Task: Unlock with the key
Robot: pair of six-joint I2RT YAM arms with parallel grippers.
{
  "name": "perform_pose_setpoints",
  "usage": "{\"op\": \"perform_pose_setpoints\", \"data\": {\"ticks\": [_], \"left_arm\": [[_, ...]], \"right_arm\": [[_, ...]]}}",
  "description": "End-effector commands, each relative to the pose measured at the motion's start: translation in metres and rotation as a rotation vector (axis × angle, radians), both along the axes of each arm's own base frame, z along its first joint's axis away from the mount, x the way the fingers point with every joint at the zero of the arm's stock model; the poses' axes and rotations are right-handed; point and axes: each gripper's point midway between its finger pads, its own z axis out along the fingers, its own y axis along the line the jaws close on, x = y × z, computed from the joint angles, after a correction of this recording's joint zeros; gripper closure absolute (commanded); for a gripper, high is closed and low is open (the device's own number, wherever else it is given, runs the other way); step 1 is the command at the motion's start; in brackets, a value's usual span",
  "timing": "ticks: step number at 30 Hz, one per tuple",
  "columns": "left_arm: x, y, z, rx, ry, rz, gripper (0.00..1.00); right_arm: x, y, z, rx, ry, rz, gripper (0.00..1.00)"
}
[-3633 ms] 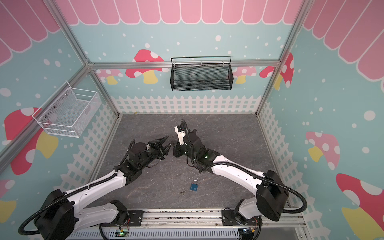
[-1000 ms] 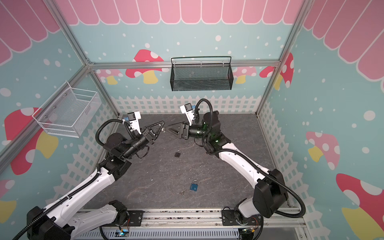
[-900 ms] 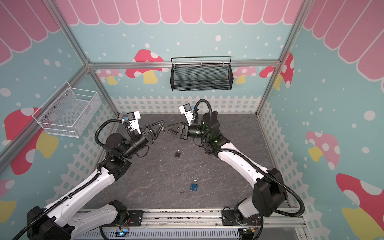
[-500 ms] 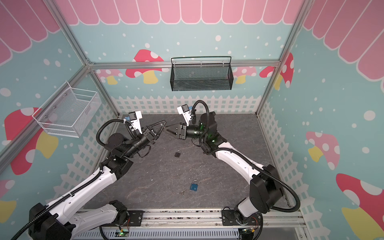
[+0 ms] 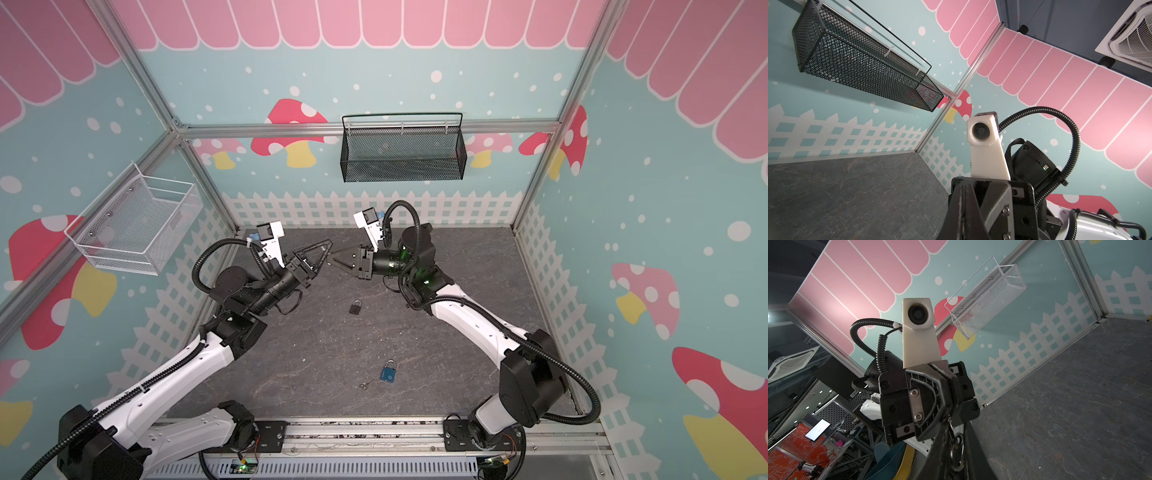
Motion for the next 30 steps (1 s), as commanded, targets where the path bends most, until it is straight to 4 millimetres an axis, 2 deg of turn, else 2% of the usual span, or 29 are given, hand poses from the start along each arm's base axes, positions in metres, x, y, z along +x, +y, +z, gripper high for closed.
{"op": "perform_pose_setpoints", "data": {"ticks": [1,11,16,19,24,30], "left_arm": [[-0.007,-0.007,-0.002,0.002,-0.006,-0.035,1.0],[-0.001,0.002,-0.005,0.022,0.025,0.033,1.0],[0.0,0.01,-0.002,0.025,0.047,0.065,0.61],[0.005,0.018,-0.006,0.032,0.097,0.093,0.49],[0.017,0.036,-0.036,0.102,0.24,0.185,0.42],[0.024,0.043,-0.088,0.281,0.436,0.246,0.39]], "right_arm": [[-0.004,-0.002,0.013,0.03,-0.024,-0.013,0.87],[-0.002,-0.005,0.01,0.021,-0.035,-0.039,1.0],[0.003,-0.009,-0.002,-0.02,-0.033,-0.084,1.0],[0.009,-0.016,-0.014,-0.067,-0.037,-0.134,1.0],[0.019,-0.029,-0.061,-0.223,-0.016,-0.223,1.0],[0.01,-0.041,-0.129,-0.391,0.034,-0.222,1.0]]}}
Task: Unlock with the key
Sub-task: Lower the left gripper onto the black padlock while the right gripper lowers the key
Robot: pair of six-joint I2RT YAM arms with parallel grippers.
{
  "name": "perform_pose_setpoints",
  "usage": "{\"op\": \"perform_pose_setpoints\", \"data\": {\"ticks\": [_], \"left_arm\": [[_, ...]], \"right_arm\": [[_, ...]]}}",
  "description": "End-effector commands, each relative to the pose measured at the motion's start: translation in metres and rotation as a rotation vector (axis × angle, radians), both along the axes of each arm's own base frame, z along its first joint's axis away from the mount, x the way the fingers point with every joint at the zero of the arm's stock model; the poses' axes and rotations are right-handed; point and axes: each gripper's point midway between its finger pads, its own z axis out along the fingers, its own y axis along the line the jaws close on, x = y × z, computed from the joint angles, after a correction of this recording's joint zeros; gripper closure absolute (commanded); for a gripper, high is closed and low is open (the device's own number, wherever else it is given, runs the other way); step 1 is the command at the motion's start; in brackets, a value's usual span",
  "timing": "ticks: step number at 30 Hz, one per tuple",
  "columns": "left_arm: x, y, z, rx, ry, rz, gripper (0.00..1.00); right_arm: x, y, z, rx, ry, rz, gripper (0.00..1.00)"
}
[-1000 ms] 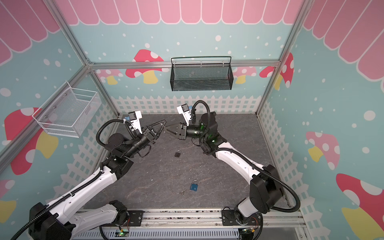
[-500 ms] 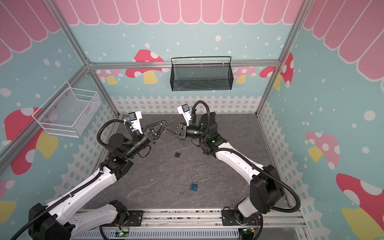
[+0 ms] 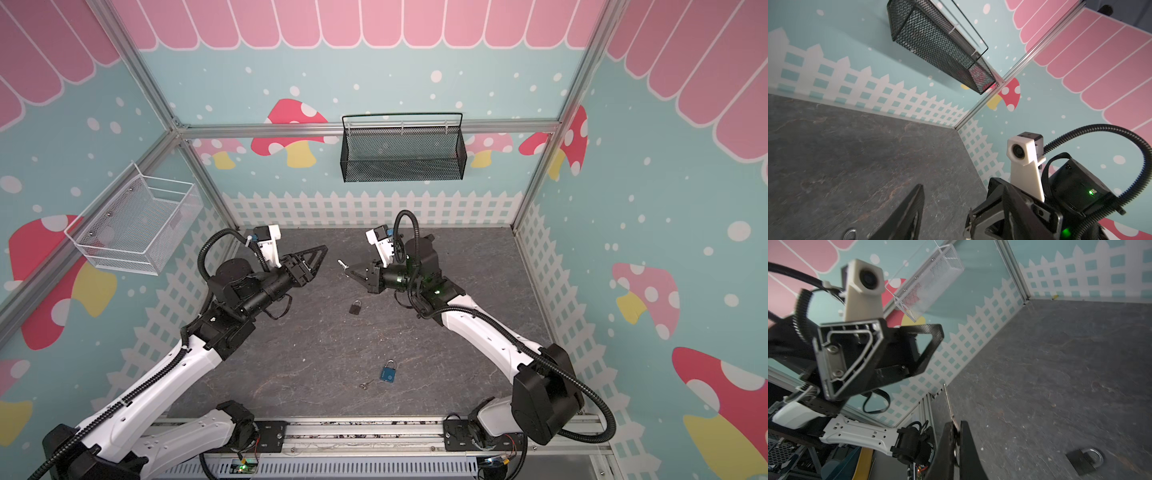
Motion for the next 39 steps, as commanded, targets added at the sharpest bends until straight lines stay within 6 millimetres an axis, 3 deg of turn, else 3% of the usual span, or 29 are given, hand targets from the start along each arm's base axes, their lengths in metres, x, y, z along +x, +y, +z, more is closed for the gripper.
{"op": "perform_pose_setpoints", "data": {"ticks": [1,7,14,21,29,39], "left_arm": [[0.004,0.01,-0.047,0.137,0.176,0.053,0.39],[0.008,0.006,-0.108,0.297,0.374,0.044,0.37],[0.014,-0.023,-0.169,0.525,0.498,-0.032,0.35],[0.026,-0.041,-0.231,0.745,0.577,-0.097,0.34],[0.044,-0.047,-0.291,0.915,0.688,-0.106,0.34],[0.042,-0.043,-0.338,0.963,0.872,-0.081,0.37]], "right_arm": [[-0.007,-0.013,-0.048,-0.138,0.033,-0.017,1.0],[-0.017,-0.039,-0.111,-0.379,0.106,-0.052,1.0],[-0.032,-0.073,-0.177,-0.666,0.246,-0.06,1.0],[-0.039,-0.083,-0.194,-0.727,0.295,-0.056,1.0],[-0.042,-0.086,-0.202,-0.729,0.344,-0.046,1.0],[-0.045,-0.087,-0.204,-0.716,0.378,-0.045,1.0]]}}
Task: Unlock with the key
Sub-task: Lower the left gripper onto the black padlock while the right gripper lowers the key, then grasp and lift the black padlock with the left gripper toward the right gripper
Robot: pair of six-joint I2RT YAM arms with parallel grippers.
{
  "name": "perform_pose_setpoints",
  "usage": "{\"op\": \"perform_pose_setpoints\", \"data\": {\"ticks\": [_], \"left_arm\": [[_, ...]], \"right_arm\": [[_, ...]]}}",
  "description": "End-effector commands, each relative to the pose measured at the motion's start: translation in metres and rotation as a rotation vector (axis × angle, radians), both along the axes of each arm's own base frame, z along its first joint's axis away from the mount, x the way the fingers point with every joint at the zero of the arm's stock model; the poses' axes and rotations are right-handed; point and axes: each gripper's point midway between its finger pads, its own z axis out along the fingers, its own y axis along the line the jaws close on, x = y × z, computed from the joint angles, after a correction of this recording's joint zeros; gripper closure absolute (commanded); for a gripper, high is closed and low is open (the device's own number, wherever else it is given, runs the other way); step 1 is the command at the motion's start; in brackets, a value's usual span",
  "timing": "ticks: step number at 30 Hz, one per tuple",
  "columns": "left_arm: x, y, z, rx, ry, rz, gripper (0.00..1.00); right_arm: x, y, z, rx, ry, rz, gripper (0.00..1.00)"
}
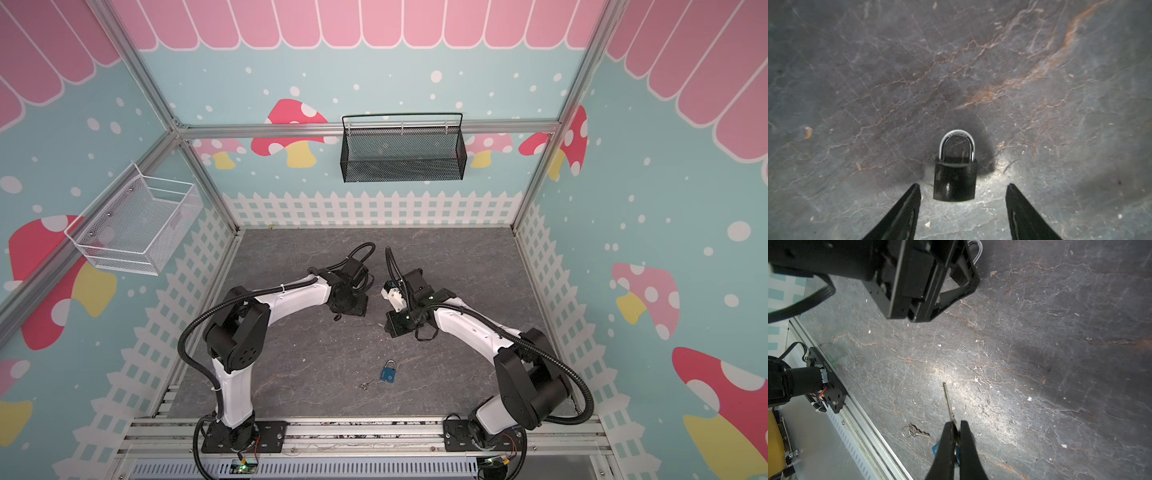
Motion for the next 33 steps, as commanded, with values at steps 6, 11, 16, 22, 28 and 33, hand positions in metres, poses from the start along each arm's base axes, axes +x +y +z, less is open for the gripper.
{"op": "perform_pose_setpoints", "data": {"ticks": [6,11,16,22,28,33], "left_arm": [[-0.005,0.006,-0.015,0.047,0.076,0.062,0.43],[-0.007,0.005,-0.024,0.068,0.101,0.062,0.45],[-0.005,0.0,-0.026,0.069,0.101,0.037,0.48],[-0.007,-0.004,-0.034,0.105,0.12,-0.024,0.49],[-0.015,0.0,-0.044,0.178,0.146,-0.075,0.55],[-0.023,0.008,-0.048,0.212,0.166,-0.076,0.59]], "right_arm": [[-0.007,-0.002,-0.012,-0.004,0.06,0.006,1.0],[-0.008,-0.001,-0.013,0.003,0.065,0.004,1.0],[-0.008,-0.002,-0.012,0.018,0.064,-0.009,1.0],[-0.01,-0.002,-0.012,0.038,0.079,-0.018,1.0],[-0.008,0.002,-0.007,0.063,0.084,-0.019,1.0],[-0.007,0.001,-0.007,0.068,0.085,-0.023,1.0]]}}
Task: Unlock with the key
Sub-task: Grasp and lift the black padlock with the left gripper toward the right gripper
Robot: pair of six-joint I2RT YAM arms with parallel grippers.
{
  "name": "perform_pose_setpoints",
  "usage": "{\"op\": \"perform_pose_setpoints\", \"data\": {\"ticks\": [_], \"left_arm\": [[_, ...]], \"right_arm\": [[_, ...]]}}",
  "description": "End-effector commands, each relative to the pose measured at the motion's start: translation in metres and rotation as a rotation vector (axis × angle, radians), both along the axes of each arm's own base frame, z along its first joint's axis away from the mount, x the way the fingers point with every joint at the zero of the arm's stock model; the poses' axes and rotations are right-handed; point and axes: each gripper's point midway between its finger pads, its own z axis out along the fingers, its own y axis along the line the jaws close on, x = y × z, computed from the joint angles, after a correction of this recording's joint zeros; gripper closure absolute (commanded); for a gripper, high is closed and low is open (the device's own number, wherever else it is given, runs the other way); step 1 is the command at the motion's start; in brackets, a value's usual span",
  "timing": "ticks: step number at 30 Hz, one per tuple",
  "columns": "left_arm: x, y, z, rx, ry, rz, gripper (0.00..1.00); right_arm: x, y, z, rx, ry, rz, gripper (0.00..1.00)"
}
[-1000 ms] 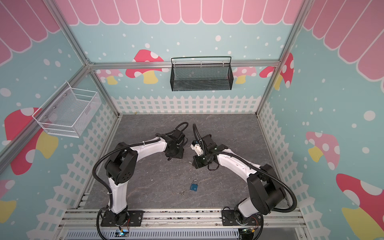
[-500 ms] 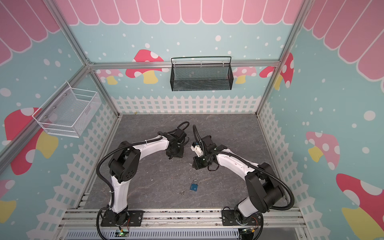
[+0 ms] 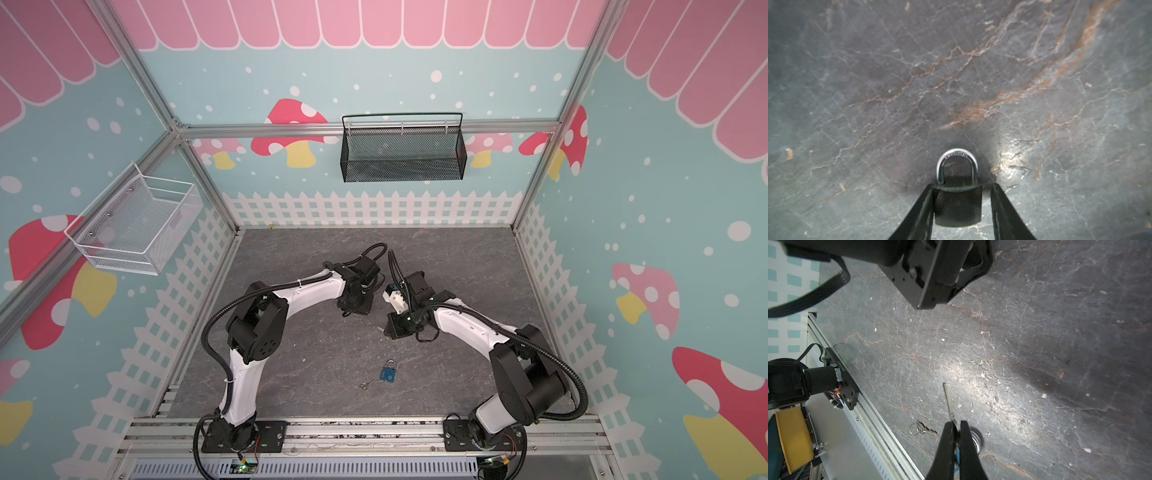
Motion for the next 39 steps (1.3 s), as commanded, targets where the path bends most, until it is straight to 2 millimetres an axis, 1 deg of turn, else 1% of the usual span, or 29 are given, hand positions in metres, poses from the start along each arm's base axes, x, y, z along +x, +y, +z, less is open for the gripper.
{"op": "perform_pose_setpoints", "data": {"ticks": [1,5,6,8,12,15,16,17,18,20,24,29,33,36,39], "left_arm": [[-0.032,0.023,-0.04,0.13,0.129,-0.034,0.61],[-0.035,0.025,-0.043,0.137,0.143,-0.019,0.67],[-0.035,0.024,-0.041,0.132,0.141,-0.013,0.7],[-0.031,0.024,-0.035,0.122,0.122,0.019,0.72],[-0.023,0.025,-0.012,0.042,0.104,0.121,0.8],[-0.017,0.031,0.012,-0.041,0.082,0.224,0.88],[-0.015,0.035,0.022,-0.074,0.07,0.264,0.91],[-0.016,0.039,0.026,-0.096,0.067,0.303,0.94],[-0.015,0.044,0.035,-0.129,0.056,0.353,0.96],[-0.017,0.054,0.05,-0.196,0.054,0.459,0.97],[-0.031,0.07,0.073,-0.32,0.051,0.655,1.0],[-0.055,0.076,0.089,-0.453,0.066,0.821,1.0],[-0.076,0.083,0.095,-0.513,0.072,0.938,1.0],[-0.091,0.09,0.094,-0.53,0.074,1.019,1.0],[-0.102,0.094,0.091,-0.528,0.079,1.074,1.0]], "right_arm": [[-0.001,0.0,0.003,0.018,0.0,-0.001,1.0],[-0.003,0.004,0.009,0.053,-0.007,0.022,1.0],[-0.003,0.005,0.011,0.057,-0.011,0.022,1.0],[-0.003,0.006,0.017,0.071,-0.023,0.025,1.0],[-0.004,0.005,0.03,0.087,-0.045,0.009,1.0],[-0.004,0.003,0.036,0.092,-0.064,0.0,1.0],[-0.003,0.001,0.037,0.085,-0.073,-0.011,1.0],[-0.001,-0.001,0.038,0.076,-0.082,-0.024,1.0],[0.0,-0.002,0.039,0.071,-0.091,-0.033,1.0],[0.001,-0.001,0.044,0.08,-0.099,-0.022,1.0],[0.007,0.003,0.051,0.087,-0.122,-0.023,1.0],[0.014,0.009,0.06,0.097,-0.137,-0.043,1.0],[0.01,0.023,0.061,0.113,-0.118,-0.04,1.0],[0.005,0.035,0.059,0.109,-0.111,-0.033,1.0],[-0.002,0.046,0.054,0.118,-0.079,-0.03,1.0]]}}
